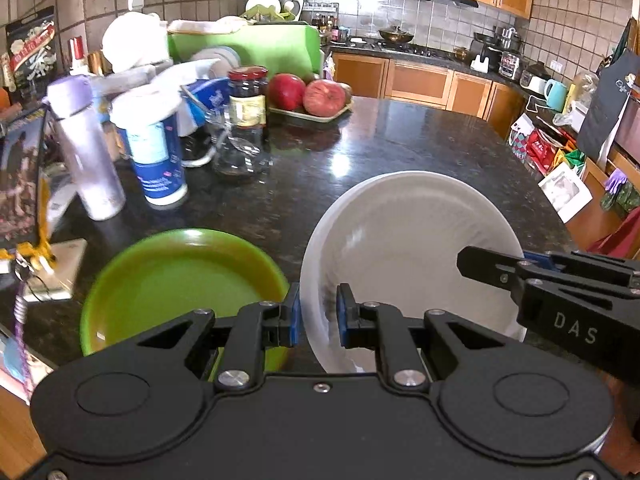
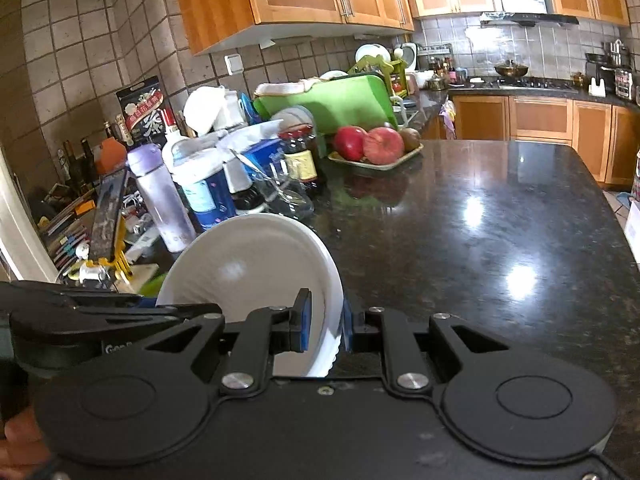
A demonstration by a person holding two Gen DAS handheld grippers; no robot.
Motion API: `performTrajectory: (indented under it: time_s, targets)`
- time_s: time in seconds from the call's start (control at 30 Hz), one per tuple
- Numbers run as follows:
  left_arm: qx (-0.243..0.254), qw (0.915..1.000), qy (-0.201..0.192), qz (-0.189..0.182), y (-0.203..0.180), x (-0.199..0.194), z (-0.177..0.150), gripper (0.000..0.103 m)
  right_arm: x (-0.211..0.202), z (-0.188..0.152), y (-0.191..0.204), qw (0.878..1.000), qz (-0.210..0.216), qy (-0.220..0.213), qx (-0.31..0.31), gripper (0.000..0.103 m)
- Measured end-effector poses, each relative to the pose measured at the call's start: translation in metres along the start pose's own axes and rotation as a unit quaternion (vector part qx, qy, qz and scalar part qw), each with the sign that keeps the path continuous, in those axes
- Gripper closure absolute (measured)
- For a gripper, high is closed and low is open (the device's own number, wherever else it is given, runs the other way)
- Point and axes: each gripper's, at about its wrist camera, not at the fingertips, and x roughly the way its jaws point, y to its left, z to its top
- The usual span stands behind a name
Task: Organize plates and bowls
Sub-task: 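Lift the bowl stack with the left gripper and carry it over the green plate, then lower the bowl stack onto the green plate and open the left gripper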
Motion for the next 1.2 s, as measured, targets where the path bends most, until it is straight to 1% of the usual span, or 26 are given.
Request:
performTrajectory:
  time_s: [0.1, 0.33, 0.5, 0.7, 0.8, 0.93, 1.2]
  targets:
    - [0.008, 1.0, -0.002, 0.002, 0.021, -0.006, 0.001, 0.08, 0.014, 0.002, 0.025, 1.0, -0.002, 0.001, 0.004, 0.084]
    - [0.036, 0.9993, 0.009, 0.005, 0.068, -0.011, 0.003, 0.08, 0.044, 0.002, 0.078, 1.0, -0.008, 0.009, 0.015, 0.084]
    - [0.05, 0.9984, 0.026, -0.002, 0.092, -0.01, 0.0, 0.08, 0.059, -0.002, 0.104, 0.999, -0.021, 0.02, 0.02, 0.084]
    - [0.058, 0.9961, 0.061, -0.024, 0.117, -0.002, -0.001, 0.08, 0.074, -0.009, 0.117, 0.998, -0.033, 0.044, 0.034, 0.084]
    - [0.06, 0.9957, 0.066, -0.027, 0.123, 0.003, -0.001, 0.08, 0.083, -0.01, 0.12, 0.997, -0.042, 0.051, 0.037, 0.084]
    - [0.057, 0.995, 0.069, -0.045, 0.134, 0.012, 0.005, 0.08, 0.087, -0.008, 0.121, 0.996, -0.052, 0.052, 0.041, 0.083]
    - [0.056, 0.9942, 0.069, -0.06, 0.139, 0.028, 0.015, 0.08, 0.096, -0.003, 0.116, 0.995, -0.061, 0.056, 0.051, 0.082]
